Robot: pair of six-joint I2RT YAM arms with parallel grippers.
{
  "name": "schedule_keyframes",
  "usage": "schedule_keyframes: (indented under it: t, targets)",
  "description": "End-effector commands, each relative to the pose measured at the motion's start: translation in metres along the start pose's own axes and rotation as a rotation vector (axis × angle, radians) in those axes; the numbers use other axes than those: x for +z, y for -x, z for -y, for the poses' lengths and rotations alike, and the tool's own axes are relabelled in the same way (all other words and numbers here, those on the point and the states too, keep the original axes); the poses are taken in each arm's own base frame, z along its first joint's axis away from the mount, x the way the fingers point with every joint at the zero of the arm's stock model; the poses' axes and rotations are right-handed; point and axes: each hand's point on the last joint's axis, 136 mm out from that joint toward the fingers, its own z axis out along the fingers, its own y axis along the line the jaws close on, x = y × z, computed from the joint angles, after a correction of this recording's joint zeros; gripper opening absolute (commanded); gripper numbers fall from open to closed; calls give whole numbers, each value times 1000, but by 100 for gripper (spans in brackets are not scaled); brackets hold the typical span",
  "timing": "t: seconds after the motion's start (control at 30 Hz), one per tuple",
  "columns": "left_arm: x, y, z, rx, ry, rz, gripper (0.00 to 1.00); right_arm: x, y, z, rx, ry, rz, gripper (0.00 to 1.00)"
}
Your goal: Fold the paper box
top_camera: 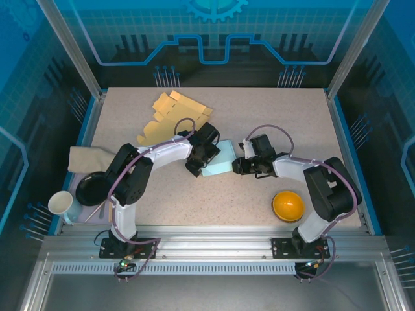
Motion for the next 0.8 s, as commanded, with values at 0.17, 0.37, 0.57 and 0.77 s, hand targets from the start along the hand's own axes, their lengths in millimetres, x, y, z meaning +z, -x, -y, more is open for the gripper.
schedule_keyframes:
  t: [0.17,0.37,0.57,0.77]
  targets:
    - [31,-3,-70,24,263,-27,92,19,-23,27,118,-140,-62,31]
    - [32,-3,-71,31,269,-35,92,25,-31,33,177,-188,-74,31]
    - [32,-2,-69,31,271,-36,92,36,-41,31,225,-179,-94,32]
    - [31,-2,-69,28,274,-40,92,39,-44,29,226,-191,-95,35]
